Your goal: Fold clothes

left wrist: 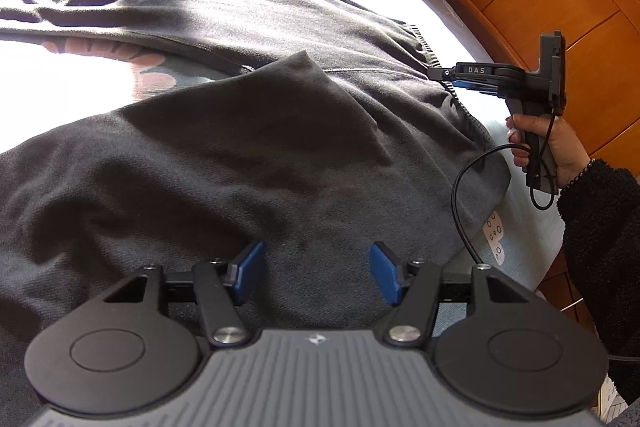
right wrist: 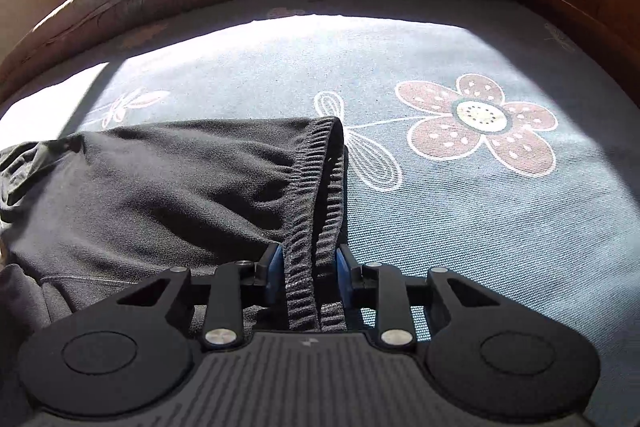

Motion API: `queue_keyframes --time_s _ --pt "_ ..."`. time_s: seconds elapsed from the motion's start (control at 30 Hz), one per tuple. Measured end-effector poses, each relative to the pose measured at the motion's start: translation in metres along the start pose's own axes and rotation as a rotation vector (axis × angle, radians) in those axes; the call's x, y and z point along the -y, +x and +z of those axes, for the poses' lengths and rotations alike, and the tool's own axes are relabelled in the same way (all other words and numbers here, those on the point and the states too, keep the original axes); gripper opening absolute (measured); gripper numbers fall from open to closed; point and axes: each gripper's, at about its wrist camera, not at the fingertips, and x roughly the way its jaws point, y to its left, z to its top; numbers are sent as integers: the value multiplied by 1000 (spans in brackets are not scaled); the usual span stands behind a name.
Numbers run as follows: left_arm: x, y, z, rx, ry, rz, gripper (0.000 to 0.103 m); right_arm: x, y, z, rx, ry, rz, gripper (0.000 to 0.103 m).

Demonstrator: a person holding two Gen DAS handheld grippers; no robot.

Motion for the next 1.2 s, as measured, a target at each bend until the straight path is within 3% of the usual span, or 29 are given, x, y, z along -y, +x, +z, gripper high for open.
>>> queue_keyframes --time_s 0.13,0.3,0.37,0.53,0.73,0.77,0.93,1.03,1.13,1.2 --pt "5 -6 0 10 28 28 60 0 4 5 11 2 -39 37" --pt "8 -16 -2 32 55 68 60 -20 -42 -11 65 -51 -94 52" --pt "4 -14 -6 21 36 75 61 -32 -65 -24 85 -70 -43 60" --pt "-4 -17 -18 31 -33 56 62 -66 -98 -77 38 -92 129 64" --pt "-13 -36 -32 49 -107 52 62 -84 -85 -134 -51 -11 165 70" --pt "-15 -40 -34 61 -116 57 62 -85 -86 -139 -25 -6 168 75" --pt "-25 -59 -41 125 -169 79 64 -84 -84 -141 -5 91 185 87" --pt "-40 -54 -44 109 -231 92 65 -90 -82 -140 -11 74 171 92" --pt "-53 -51 -53 144 -294 43 70 -99 -78 -142 -10 48 160 102" --pt "-60 -52 -55 157 -334 8 70 -102 -76 -144 -5 41 147 103"
